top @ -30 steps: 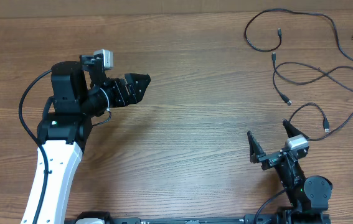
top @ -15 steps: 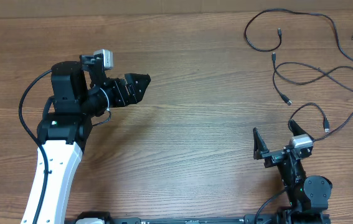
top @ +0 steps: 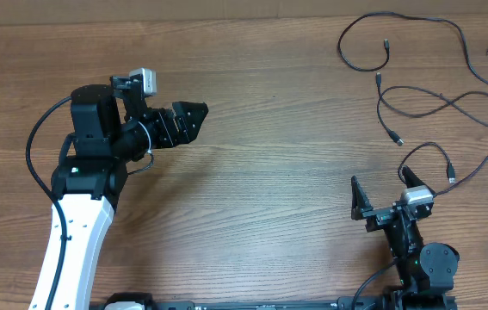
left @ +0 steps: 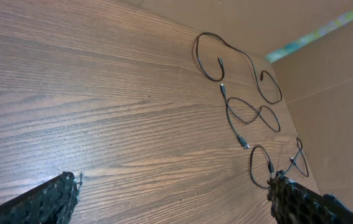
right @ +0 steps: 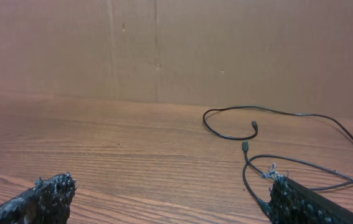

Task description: Untangle cables

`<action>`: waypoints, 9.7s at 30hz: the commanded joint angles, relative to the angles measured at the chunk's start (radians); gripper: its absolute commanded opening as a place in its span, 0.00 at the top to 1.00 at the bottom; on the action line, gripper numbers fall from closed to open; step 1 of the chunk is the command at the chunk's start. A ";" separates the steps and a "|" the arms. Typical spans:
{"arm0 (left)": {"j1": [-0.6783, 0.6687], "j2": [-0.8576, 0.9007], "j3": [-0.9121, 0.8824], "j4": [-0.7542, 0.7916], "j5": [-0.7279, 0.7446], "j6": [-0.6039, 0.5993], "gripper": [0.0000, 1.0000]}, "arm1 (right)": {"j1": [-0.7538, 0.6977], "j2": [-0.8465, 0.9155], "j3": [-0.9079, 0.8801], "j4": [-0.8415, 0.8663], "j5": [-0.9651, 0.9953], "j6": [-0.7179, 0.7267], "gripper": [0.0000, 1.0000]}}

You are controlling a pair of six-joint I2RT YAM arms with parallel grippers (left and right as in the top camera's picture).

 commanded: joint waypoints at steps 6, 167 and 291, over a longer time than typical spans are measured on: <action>0.000 0.005 0.018 0.001 0.002 0.023 0.00 | 0.005 -0.011 -0.010 0.010 0.010 0.002 0.00; 0.001 -1.241 -1.014 0.531 -0.529 0.404 0.00 | 0.005 -0.011 -0.010 0.010 0.010 0.002 0.00; 0.002 -1.239 -1.014 0.334 -0.790 0.389 0.00 | 0.004 -0.011 -0.010 0.002 0.077 0.089 0.00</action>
